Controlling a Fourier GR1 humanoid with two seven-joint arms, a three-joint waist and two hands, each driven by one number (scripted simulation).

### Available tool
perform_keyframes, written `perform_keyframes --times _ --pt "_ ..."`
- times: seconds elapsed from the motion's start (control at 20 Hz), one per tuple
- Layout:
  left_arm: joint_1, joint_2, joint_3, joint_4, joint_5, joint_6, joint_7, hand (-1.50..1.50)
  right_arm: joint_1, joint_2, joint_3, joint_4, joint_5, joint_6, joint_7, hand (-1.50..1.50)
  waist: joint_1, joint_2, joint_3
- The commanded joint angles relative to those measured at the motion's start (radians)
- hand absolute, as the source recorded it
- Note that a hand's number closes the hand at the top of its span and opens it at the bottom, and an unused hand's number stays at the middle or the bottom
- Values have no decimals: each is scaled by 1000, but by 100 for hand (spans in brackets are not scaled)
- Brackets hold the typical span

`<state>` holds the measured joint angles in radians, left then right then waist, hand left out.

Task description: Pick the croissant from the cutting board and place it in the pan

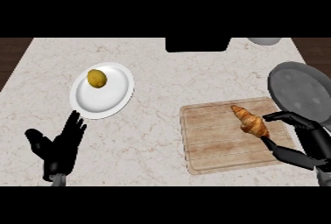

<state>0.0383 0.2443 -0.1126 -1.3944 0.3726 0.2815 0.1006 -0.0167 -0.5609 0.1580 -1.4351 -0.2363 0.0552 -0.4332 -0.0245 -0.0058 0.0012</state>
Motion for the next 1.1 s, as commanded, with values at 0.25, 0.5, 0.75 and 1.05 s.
perform_keyframes --times 0.25,0.5,0.75,1.05 --pt "-6 -75 -23 6 -32 38 -24 0 285 27 -5 -141 270 -266 -183 -150 9 4 -2" --pt "35 -54 -15 -24 -32 -4 -27 0 109 18 -28 -190 339 -304 125 -150 30 6 -2" --pt "-47 -76 -12 22 -50 18 3 0 -94 -42 -20 -163 403 -223 400 -150 36 9 -2" --pt "-7 -101 -41 -1 -60 17 -31 0 -161 -224 127 -160 554 7 672 -150 57 11 -6"
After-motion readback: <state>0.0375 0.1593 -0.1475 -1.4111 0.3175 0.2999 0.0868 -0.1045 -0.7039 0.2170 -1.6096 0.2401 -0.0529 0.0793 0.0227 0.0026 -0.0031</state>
